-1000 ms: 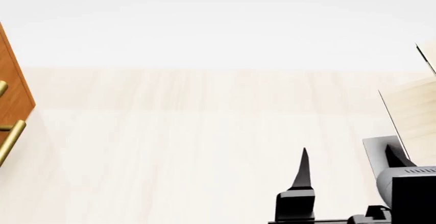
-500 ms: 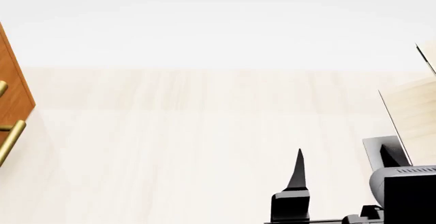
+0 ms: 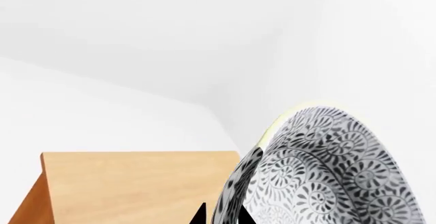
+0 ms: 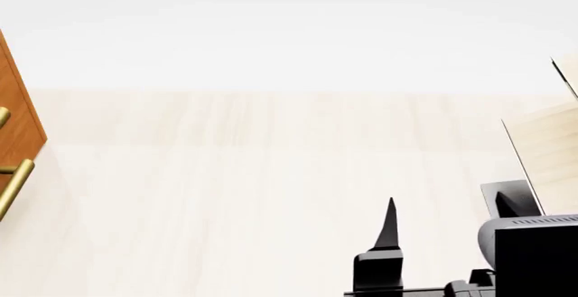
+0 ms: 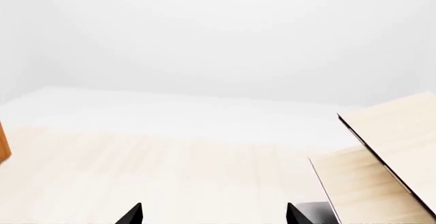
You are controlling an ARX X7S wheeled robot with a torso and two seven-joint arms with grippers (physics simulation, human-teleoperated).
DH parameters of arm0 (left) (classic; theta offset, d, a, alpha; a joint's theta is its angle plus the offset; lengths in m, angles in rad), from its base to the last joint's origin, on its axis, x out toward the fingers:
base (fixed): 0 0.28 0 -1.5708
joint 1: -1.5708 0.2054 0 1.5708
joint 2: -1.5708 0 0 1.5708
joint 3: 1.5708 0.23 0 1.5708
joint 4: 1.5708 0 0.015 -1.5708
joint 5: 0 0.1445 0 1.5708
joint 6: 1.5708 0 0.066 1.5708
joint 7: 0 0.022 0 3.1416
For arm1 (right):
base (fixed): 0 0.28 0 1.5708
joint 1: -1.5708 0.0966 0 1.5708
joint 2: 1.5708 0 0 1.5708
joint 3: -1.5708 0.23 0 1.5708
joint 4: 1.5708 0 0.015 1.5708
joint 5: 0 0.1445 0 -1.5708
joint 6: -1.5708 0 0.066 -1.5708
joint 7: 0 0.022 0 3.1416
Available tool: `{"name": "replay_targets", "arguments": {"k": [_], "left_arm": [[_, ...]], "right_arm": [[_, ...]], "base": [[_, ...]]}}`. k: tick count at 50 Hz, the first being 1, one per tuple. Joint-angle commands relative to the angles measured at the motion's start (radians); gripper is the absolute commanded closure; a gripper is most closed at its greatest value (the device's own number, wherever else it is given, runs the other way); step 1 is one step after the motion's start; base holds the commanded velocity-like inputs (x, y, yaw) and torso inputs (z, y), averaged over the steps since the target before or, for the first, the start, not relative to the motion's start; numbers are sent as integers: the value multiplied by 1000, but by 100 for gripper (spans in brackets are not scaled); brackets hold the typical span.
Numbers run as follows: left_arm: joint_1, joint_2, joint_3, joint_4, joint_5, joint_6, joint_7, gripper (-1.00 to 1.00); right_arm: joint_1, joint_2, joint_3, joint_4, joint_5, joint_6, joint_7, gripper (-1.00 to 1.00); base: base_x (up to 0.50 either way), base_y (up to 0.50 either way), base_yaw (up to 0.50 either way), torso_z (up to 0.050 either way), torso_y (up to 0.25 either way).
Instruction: Close the top drawer of the cabinet and put the bowl on top of it.
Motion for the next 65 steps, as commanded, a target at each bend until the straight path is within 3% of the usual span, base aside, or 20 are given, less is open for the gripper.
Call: {"name": "replay_targets", "arguments": {"k": [1, 12, 55, 65], "left_arm": [[-9, 20, 27, -37, 48, 41, 47, 100], [-35, 47, 43, -78, 61, 47, 81, 100], [120, 89, 24, -152, 82, 151, 159, 100], [154, 93, 20, -140, 84, 162, 147, 100]], "right_arm": [[14, -16, -25, 18, -18, 8, 0, -100], [17, -10, -27, 16, -12, 8, 2, -100], [-70, -23, -32, 27, -126, -40, -82, -100], [-31, -11, -35, 29, -72, -22, -46, -100]], "base": [[0, 0, 0, 0, 0], [0, 0, 0, 0, 1], [0, 0, 0, 0, 0], [0, 0, 0, 0, 1]]}}
